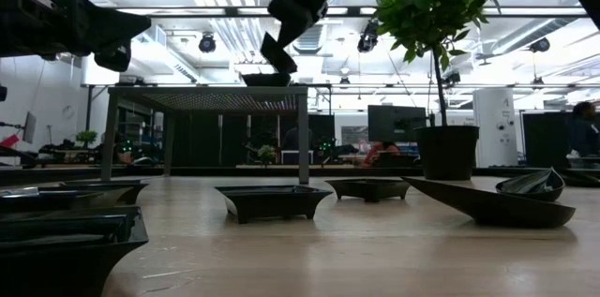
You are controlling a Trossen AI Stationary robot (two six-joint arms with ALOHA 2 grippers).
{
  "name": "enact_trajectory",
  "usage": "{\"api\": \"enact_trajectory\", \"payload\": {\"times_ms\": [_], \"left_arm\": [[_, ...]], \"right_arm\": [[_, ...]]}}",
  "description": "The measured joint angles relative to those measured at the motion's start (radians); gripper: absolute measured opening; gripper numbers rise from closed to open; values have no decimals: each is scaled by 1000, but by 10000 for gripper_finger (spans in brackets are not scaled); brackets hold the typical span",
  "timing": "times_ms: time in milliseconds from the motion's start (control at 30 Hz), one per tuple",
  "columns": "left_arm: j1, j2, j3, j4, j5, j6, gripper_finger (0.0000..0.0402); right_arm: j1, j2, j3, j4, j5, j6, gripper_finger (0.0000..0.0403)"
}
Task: Pick & Place Mini shaped plates
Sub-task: Stack the distorted square plate on top of the stacked distorted square plates on the shelf
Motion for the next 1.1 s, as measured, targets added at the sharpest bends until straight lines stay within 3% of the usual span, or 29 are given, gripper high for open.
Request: {"api": "enact_trajectory", "payload": {"times_ms": [233,933,1100], "left_arm": [[0,0,0,0,0,0,0],[0,0,0,0,0,0,0],[0,0,0,0,0,0,0]], "right_arm": [[5,16,0,0,-50,-11,8],[5,33,-1,-10,-14,-20,9],[8,33,-1,-9,-15,-23,34]]}}
